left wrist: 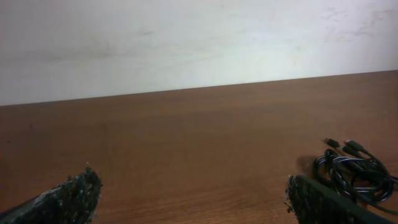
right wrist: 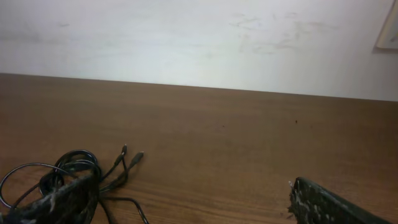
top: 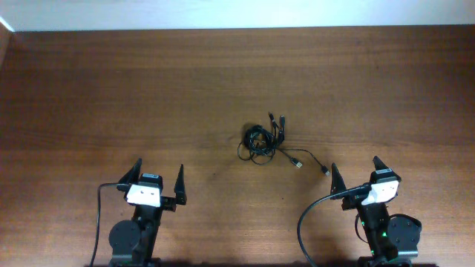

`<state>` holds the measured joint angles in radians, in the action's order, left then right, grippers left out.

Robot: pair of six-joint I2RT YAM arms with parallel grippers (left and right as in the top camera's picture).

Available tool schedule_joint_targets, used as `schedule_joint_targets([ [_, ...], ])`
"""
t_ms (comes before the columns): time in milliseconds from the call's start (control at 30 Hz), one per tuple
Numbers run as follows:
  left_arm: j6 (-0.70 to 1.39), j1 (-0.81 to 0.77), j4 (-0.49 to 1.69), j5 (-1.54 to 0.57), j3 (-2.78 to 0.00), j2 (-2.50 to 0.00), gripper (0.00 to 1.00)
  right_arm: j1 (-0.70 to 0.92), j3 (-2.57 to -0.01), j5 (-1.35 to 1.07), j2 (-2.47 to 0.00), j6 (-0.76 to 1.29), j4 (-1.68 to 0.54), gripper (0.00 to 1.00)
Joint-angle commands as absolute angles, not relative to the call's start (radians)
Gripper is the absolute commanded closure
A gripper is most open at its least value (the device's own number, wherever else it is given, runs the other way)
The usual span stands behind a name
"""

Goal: Untangle cables

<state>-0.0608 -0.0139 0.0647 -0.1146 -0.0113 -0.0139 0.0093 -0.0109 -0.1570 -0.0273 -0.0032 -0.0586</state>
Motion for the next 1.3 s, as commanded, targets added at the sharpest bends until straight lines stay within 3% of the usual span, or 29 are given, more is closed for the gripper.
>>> schedule_joint_targets([
  [0, -0.073, -0.020, 0.073, -0.107, -0.009, -0.007, 0.01, 0.013, -0.006, -0.152, -0.021, 0.000, -0.064, 0.01],
  [1167, -0.073, -0.020, 0.072, -0.107, -0.009, -0.007, 0.01, 0.013, -0.006, -0.153, -0.021, 0.000, -0.036, 0.01],
  [1267, -0.073, -0.019, 0.057, -0.112, -0.009, -0.007, 0.01, 0.013, -0.006, -0.235, -0.021, 0.000, -0.009, 0.01],
])
